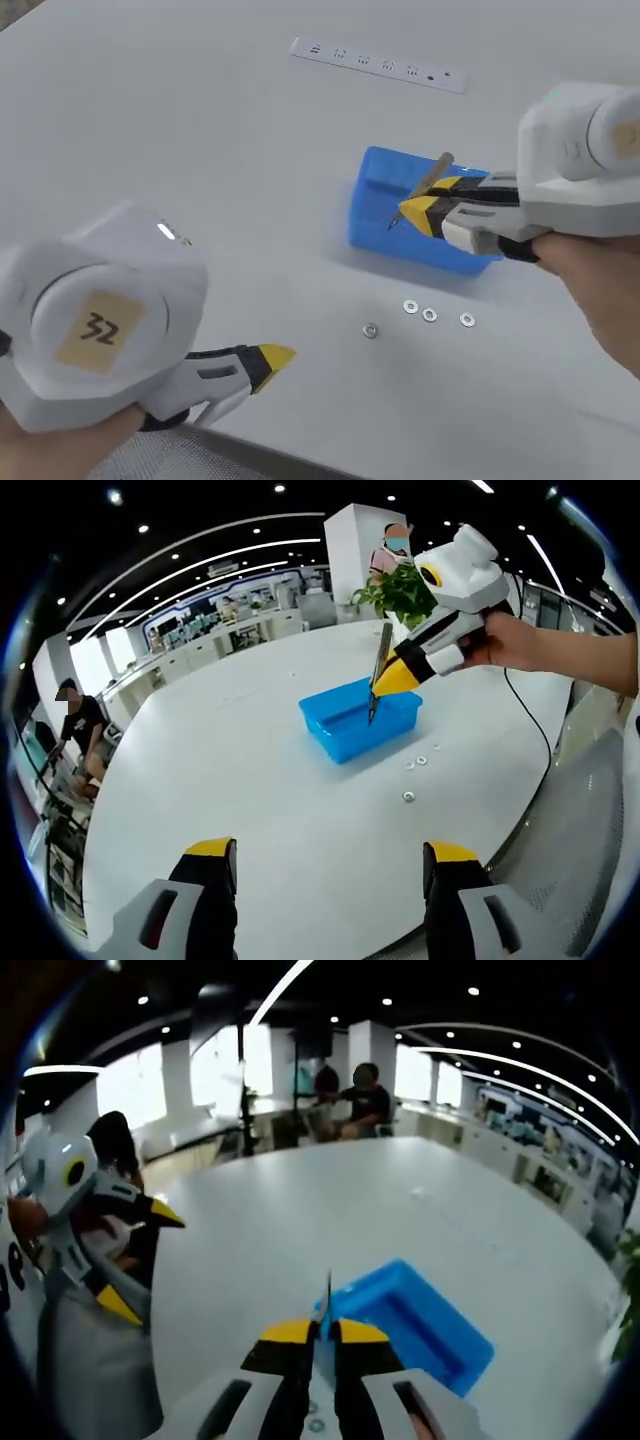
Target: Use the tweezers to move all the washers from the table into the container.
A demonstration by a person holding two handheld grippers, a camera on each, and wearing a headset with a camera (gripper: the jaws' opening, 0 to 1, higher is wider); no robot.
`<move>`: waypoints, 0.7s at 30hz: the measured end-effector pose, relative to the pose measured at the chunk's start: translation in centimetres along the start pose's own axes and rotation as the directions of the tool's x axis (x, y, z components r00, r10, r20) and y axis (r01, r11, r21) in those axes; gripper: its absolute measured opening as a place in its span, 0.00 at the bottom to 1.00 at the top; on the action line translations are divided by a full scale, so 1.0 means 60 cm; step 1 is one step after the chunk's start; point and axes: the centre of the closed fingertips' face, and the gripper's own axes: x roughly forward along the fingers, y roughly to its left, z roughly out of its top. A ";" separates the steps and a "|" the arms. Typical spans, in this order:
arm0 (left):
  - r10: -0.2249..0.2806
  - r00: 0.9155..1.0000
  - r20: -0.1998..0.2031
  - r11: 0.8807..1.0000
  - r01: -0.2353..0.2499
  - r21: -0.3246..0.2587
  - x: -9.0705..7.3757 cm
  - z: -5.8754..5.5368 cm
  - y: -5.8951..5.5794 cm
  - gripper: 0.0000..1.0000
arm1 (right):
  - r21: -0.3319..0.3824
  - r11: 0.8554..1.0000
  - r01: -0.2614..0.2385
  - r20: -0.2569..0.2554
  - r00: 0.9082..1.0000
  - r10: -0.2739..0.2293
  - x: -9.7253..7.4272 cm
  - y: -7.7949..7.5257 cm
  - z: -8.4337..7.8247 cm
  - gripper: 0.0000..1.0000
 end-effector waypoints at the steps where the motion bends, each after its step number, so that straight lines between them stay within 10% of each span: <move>1: 0.000 1.000 -0.002 1.000 0.000 -0.001 0.000 -0.001 0.000 0.77 | 0.000 1.000 -0.005 -0.002 1.000 0.005 -0.002 0.006 -0.005 0.04; 21: 0.006 1.000 -0.010 1.000 -0.006 0.011 -0.001 -0.005 0.001 0.75 | 0.018 0.995 -0.099 -0.071 0.993 0.100 0.009 0.092 -0.081 0.04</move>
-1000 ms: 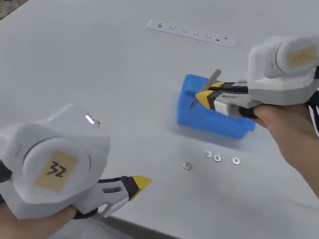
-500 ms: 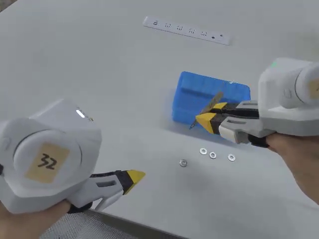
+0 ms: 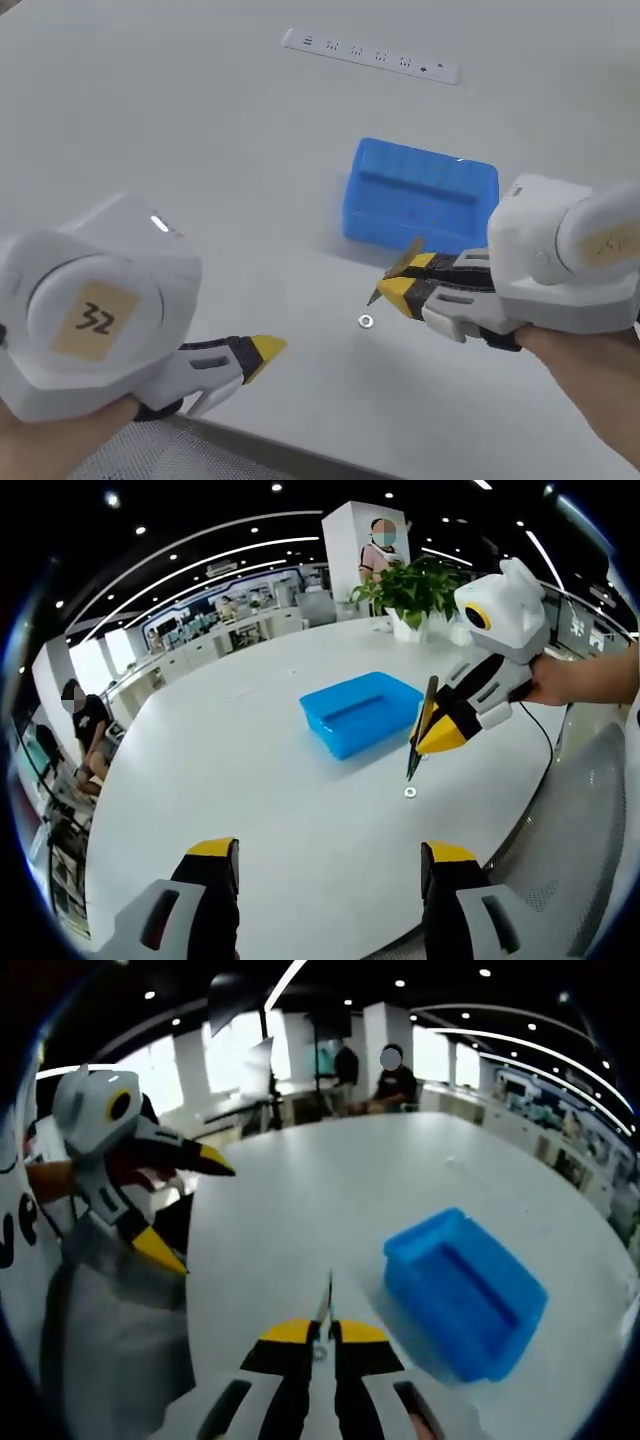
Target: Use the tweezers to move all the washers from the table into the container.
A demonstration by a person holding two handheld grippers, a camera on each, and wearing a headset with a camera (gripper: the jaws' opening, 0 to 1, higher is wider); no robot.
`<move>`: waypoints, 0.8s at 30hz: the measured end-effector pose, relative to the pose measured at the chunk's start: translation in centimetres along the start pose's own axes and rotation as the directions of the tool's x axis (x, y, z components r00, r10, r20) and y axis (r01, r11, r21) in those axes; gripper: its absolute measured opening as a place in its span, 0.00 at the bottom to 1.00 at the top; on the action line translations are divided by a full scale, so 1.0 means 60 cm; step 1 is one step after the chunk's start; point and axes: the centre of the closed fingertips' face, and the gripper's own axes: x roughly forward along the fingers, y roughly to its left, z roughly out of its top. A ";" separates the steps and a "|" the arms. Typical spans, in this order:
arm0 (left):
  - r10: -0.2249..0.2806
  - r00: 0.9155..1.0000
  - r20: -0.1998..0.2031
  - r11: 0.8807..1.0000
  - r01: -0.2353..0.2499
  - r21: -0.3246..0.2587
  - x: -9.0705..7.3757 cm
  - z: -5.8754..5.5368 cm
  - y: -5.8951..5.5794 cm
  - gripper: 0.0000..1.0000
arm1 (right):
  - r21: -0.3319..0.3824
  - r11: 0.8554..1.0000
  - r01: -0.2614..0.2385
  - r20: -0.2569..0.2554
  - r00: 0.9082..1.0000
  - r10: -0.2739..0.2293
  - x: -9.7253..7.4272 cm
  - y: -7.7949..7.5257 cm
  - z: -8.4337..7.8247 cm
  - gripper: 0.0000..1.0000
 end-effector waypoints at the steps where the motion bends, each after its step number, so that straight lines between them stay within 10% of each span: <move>1: 0.001 1.000 0.000 1.000 -0.001 -0.001 0.000 -0.001 0.001 0.75 | -0.003 1.000 0.001 -0.004 1.000 -0.001 0.002 0.000 -0.002 0.04; 24: 0.007 1.000 -0.024 1.000 -0.006 0.029 0.004 -0.010 0.005 0.73 | -0.069 0.998 0.002 -0.058 0.998 -0.006 0.023 0.000 -0.029 0.04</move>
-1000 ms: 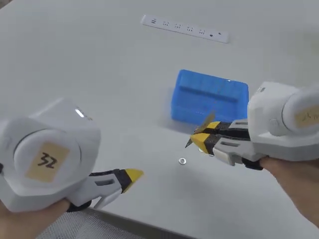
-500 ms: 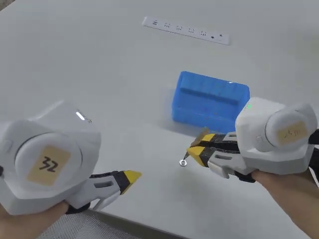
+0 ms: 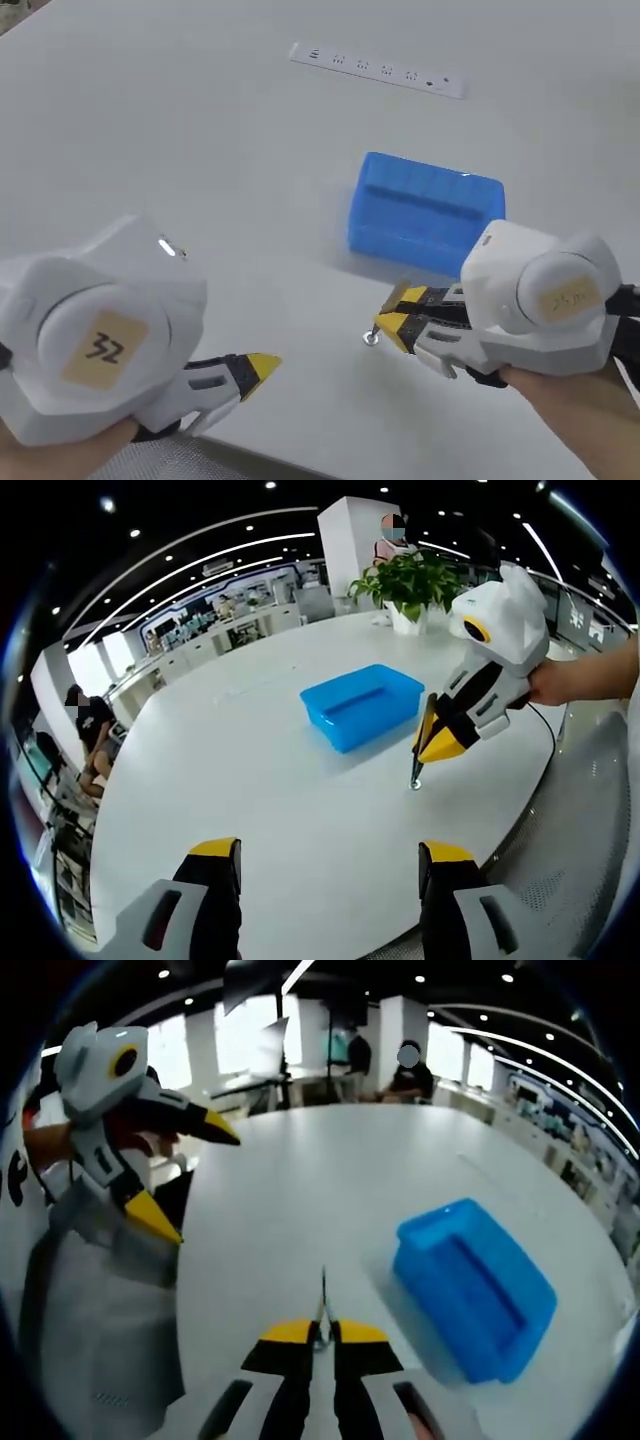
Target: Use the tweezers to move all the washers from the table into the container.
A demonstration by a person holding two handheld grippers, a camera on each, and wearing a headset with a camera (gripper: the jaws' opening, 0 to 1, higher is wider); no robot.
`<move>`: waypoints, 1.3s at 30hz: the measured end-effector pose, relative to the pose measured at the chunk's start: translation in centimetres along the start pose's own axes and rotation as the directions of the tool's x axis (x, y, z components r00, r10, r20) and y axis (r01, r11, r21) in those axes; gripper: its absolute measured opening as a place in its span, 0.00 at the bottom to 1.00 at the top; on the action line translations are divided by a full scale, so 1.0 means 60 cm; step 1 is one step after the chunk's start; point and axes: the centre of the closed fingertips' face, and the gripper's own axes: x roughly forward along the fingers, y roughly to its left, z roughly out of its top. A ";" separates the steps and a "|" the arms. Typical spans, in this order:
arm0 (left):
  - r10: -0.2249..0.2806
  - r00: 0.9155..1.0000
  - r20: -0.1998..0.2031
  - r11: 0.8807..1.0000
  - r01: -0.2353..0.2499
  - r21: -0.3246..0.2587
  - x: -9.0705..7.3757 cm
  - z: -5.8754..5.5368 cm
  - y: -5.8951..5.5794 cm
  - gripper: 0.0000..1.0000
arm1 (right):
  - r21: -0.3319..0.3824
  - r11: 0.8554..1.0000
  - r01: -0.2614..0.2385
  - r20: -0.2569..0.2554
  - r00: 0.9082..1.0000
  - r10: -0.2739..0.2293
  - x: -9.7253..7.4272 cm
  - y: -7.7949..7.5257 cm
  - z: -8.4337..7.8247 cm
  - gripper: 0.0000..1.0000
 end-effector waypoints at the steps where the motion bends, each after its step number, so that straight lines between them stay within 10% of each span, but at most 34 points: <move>1: -0.001 1.000 0.000 1.000 0.001 0.001 0.000 0.000 -0.001 0.73 | -0.001 1.000 0.000 -0.001 1.000 0.000 0.000 0.000 0.000 0.04; 21: -0.017 0.999 0.032 1.000 0.018 -0.023 -0.002 0.009 -0.006 0.80 | -0.038 0.998 0.044 0.034 0.999 -0.043 -0.064 -0.017 0.070 0.04; 39: -0.009 0.997 0.075 0.998 0.013 -0.061 -0.004 0.021 -0.004 0.88 | 0.005 0.979 0.205 0.139 0.969 -0.204 -0.086 -0.115 0.126 0.04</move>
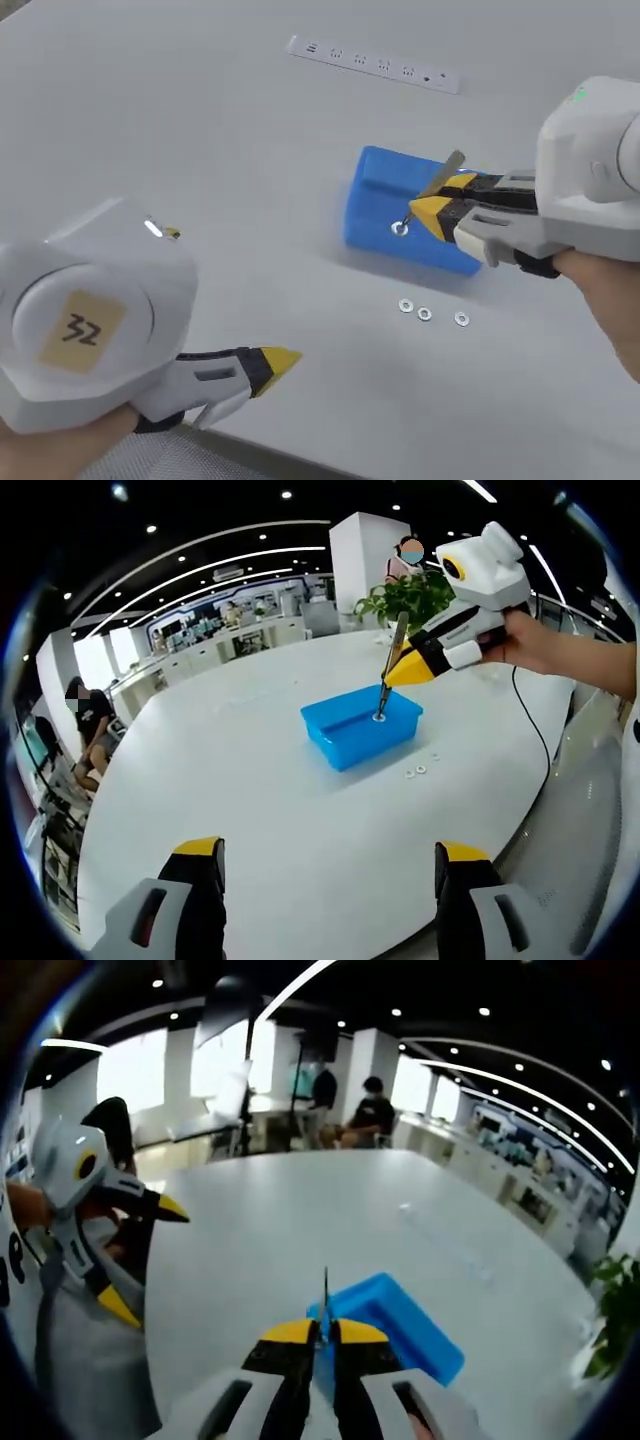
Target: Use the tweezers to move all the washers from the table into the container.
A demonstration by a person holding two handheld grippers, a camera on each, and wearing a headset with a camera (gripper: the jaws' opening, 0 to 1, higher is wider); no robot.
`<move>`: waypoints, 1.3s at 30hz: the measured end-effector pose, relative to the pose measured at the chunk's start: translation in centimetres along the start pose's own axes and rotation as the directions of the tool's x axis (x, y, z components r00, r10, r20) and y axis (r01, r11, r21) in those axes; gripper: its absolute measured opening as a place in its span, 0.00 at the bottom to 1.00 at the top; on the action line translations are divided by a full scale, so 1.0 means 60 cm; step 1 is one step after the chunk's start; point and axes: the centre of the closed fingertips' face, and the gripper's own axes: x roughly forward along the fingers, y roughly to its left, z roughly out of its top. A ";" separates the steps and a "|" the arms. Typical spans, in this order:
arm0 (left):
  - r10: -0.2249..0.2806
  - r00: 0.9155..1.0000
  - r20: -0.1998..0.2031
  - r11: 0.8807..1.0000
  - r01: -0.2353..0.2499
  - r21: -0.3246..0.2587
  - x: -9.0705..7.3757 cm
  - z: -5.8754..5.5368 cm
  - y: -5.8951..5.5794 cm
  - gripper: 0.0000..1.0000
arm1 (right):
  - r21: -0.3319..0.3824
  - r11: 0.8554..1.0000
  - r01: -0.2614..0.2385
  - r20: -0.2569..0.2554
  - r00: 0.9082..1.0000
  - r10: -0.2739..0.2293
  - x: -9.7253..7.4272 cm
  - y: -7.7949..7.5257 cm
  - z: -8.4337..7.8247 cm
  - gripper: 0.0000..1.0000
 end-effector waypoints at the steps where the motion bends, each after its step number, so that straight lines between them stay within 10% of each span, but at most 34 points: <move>1: 0.003 1.000 0.001 1.000 -0.003 0.000 0.000 0.001 0.001 0.88 | 0.004 1.000 0.006 -0.001 1.000 -0.006 0.003 -0.004 0.001 0.04; 23: 0.006 1.000 -0.021 1.000 -0.006 0.003 0.004 -0.005 0.004 0.85 | 0.123 0.992 0.036 -0.079 0.997 -0.026 0.120 -0.045 -0.069 0.04; 39: 0.014 0.999 -0.038 1.000 -0.014 0.014 0.003 -0.013 0.007 0.84 | 0.116 0.992 0.044 -0.111 0.993 -0.031 0.137 -0.048 -0.084 0.04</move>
